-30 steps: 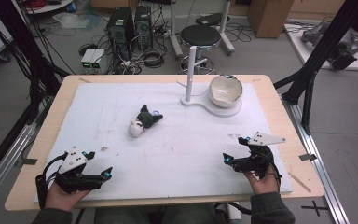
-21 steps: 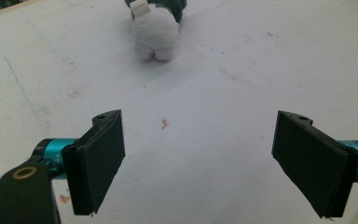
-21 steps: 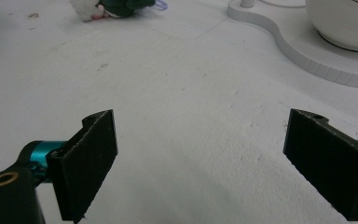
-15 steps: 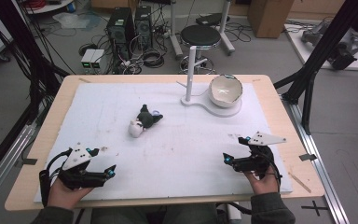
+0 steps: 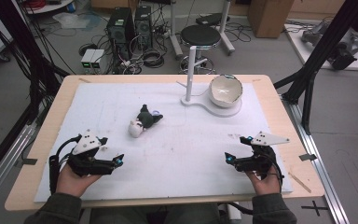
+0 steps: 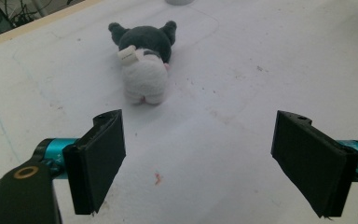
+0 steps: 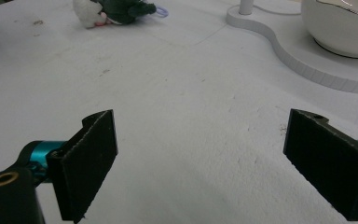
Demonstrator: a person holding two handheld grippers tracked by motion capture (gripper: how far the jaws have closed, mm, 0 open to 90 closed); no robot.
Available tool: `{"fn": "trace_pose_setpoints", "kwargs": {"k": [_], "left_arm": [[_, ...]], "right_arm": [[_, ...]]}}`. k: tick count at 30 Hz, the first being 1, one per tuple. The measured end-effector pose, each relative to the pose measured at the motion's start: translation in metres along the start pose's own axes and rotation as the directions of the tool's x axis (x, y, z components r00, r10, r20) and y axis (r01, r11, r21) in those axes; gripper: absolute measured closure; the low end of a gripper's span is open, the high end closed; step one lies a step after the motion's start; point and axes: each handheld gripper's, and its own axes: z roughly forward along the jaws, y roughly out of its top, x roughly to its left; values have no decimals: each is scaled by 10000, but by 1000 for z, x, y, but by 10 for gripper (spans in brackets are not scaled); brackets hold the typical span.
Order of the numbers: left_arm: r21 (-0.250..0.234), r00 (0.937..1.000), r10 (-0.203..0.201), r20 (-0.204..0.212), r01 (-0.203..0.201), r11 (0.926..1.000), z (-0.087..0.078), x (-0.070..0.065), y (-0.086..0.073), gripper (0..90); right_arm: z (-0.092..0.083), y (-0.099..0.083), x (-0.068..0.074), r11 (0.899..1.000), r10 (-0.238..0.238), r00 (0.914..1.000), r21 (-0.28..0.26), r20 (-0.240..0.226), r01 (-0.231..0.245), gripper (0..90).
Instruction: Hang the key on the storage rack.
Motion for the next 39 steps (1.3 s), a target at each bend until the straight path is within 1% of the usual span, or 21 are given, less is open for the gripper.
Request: {"fn": "trace_pose_setpoints", "kwargs": {"k": [4,12,14,15,20,23,26,27,32,36,39], "left_arm": [[33,10000,69,58,-69,10000,6,2,7,179],[308,9997,-208,162,203,9993,17,8,14,196],[363,9997,-188,159,182,9992,18,10,16,203],[376,9996,-245,147,239,9990,19,10,17,205],[546,9999,-98,100,93,9985,26,13,27,216],[626,10000,-69,52,66,9980,30,15,32,240],[687,9999,-109,-38,111,9976,35,18,35,239],[761,10000,-80,-34,82,9971,36,18,36,237],[802,9998,-183,40,179,9966,42,23,41,242],[929,9998,-114,158,99,9956,45,26,45,246],[895,9998,-116,185,99,9959,48,27,46,250]], "right_arm": [[-1,-1,-1,10000,20,10000,-27,10,-20,88],[0,-1,-2,10000,30,10000,10,-8,-30,88],[0,-1,-1,10000,42,10000,13,-10,-42,88],[1,-1,-2,10000,-1,10000,-9,-27,1,88],[2,0,-1,10000,32,10000,1,-55,-32,88],[2,1,-2,10000,1,10000,-19,-58,-1,88],[2,1,-1,10000,39,10000,-5,-75,-39,88],[2,1,-2,10000,14,10000,-8,-76,-14,88],[2,0,-3,10000,6,10000,-47,-59,-7,88],[1,0,-3,10000,25,10000,-77,-58,-26,88],[1,0,-3,9999,10,10000,-105,-70,-11,88]]}}
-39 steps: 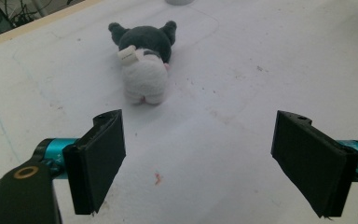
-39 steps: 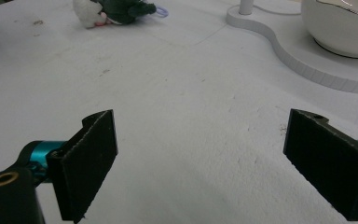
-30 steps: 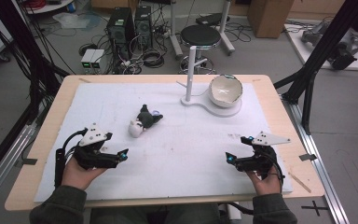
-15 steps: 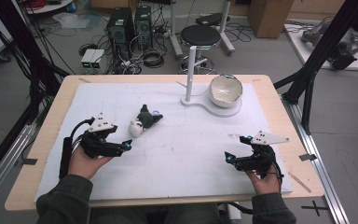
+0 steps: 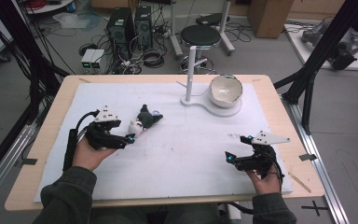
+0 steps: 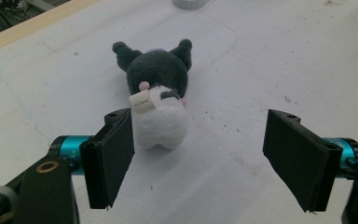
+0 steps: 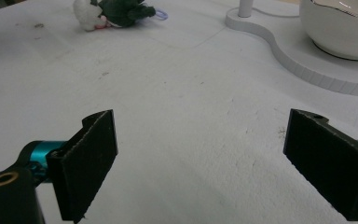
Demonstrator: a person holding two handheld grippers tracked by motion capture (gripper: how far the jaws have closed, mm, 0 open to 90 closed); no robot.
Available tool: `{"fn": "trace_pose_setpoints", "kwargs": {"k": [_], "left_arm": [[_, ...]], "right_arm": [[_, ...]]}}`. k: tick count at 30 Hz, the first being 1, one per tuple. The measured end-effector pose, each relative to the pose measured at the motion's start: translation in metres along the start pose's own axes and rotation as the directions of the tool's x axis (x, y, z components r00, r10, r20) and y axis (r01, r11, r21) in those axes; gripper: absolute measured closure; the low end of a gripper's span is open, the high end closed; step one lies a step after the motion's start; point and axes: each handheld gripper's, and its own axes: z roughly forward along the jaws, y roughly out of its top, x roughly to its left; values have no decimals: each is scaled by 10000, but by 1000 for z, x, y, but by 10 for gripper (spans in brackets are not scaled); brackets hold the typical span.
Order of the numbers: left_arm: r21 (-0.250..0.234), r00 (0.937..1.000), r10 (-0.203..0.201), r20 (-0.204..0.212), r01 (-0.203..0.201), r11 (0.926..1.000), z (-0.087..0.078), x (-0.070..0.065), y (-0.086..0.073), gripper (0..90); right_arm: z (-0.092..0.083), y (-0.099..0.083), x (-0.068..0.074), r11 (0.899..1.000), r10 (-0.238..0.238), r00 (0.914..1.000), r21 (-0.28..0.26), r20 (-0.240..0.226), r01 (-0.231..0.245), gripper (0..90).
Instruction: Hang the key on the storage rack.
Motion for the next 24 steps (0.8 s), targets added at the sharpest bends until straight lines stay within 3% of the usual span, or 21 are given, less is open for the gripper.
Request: {"fn": "trace_pose_setpoints", "kwargs": {"k": [12,24], "left_arm": [[108,9998,-202,-20,203,9997,10,8,2,269],[367,9995,-307,-118,311,9988,28,14,17,278]], "right_arm": [[1,1,0,10000,-11,10000,-13,-20,11,89],[2,1,-1,10000,71,10000,10,-21,-71,88]]}}
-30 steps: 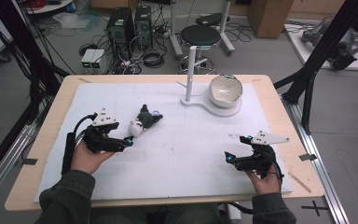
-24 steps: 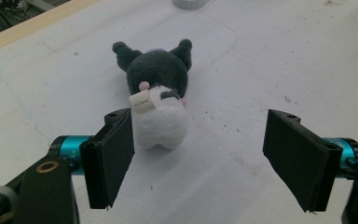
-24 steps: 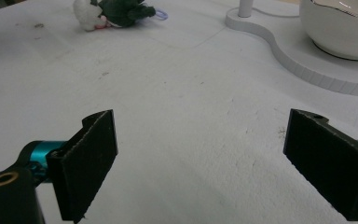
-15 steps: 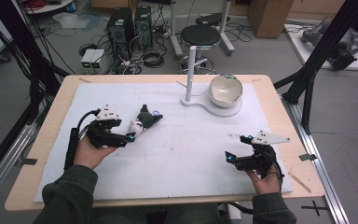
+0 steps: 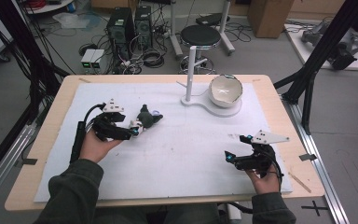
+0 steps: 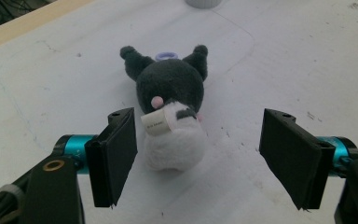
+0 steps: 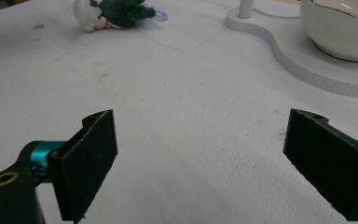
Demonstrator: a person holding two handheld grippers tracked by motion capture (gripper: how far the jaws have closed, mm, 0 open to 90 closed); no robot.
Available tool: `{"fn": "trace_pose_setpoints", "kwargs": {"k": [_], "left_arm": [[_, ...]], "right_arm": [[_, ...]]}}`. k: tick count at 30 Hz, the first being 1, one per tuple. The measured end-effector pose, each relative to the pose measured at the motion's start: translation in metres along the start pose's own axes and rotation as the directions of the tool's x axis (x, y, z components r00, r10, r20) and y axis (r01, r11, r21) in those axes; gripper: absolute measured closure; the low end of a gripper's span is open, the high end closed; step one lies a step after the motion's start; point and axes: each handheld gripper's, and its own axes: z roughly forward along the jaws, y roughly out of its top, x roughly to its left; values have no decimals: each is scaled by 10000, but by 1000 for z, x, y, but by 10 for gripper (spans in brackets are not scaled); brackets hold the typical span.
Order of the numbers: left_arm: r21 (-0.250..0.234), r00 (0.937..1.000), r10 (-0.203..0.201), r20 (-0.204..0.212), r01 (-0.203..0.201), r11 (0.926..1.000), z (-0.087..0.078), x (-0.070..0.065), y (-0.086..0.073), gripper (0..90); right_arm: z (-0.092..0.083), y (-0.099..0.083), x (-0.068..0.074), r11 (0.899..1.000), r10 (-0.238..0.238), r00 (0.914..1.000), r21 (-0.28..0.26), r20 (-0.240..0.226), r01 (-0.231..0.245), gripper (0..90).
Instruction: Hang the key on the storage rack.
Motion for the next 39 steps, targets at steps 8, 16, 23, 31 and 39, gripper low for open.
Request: {"fn": "trace_pose_setpoints", "kwargs": {"k": [8,16,23,31,39], "left_arm": [[92,9995,-303,-135,304,9995,18,6,6,290],[64,9969,-686,-374,689,9976,35,10,6,290],[314,9972,-619,-417,633,9975,51,8,7,303],[809,9974,-370,-614,419,9958,68,6,6,306],[969,9957,-463,-808,540,9938,76,8,4,326]], "right_arm": [[0,0,-1,10000,-37,10000,-30,3,37,88],[0,-1,-2,10000,-29,10000,-68,-35,28,88],[1,-1,-4,10000,-11,10000,-76,-78,10,88],[1,-1,-5,10000,3,10000,-67,-85,-4,88],[0,-2,-5,9999,95,9999,-58,-82,-95,88]]}}
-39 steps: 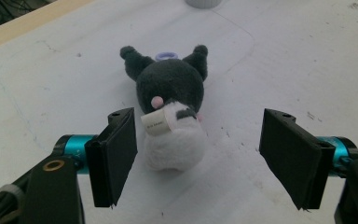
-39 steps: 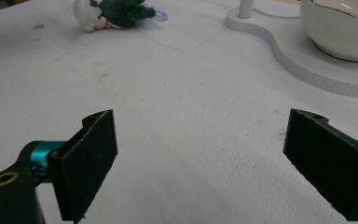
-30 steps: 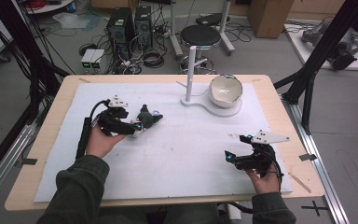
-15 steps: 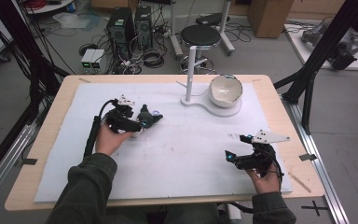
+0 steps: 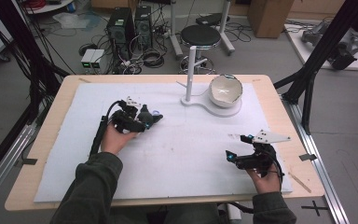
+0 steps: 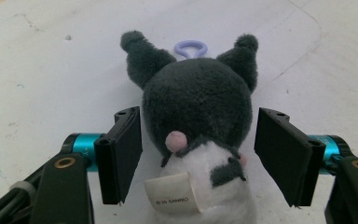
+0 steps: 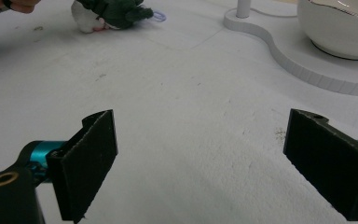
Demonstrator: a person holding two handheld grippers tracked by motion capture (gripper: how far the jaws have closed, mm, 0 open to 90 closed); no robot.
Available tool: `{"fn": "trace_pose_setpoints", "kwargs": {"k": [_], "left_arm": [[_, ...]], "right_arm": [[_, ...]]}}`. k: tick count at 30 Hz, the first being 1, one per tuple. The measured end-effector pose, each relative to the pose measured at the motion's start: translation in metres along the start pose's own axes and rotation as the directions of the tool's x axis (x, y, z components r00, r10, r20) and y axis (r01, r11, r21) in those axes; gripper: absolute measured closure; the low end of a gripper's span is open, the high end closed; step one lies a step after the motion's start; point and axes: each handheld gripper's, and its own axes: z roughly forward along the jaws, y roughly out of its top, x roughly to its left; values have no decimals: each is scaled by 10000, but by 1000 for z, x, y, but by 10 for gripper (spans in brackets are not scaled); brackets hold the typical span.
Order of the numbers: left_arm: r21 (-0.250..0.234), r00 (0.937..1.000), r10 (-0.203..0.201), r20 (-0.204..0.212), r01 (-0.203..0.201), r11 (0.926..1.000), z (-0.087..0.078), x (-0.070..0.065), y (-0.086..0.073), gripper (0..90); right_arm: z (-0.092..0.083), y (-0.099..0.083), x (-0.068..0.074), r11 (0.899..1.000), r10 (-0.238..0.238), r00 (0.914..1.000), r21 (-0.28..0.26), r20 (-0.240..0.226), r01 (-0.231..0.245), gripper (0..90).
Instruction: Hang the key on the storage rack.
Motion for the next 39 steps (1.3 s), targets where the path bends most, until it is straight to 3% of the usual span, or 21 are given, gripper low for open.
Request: {"fn": "trace_pose_setpoints", "kwargs": {"k": [17,25,27,39], "left_arm": [[418,9996,260,108,-264,9988,10,-4,-2,364],[374,9997,246,4,-246,9990,9,-5,-1,275],[462,9989,475,-57,-471,9978,10,-7,-1,283],[670,9949,900,-448,-869,9940,13,-10,-2,388]], "right_arm": [[0,0,0,10000,-75,10000,-51,-26,74,88],[0,0,0,10000,-20,10000,-34,-10,20,88],[0,0,0,10000,18,10000,-15,-39,-18,88],[0,0,-1,10000,-5,10000,-80,-43,5,88]]}}
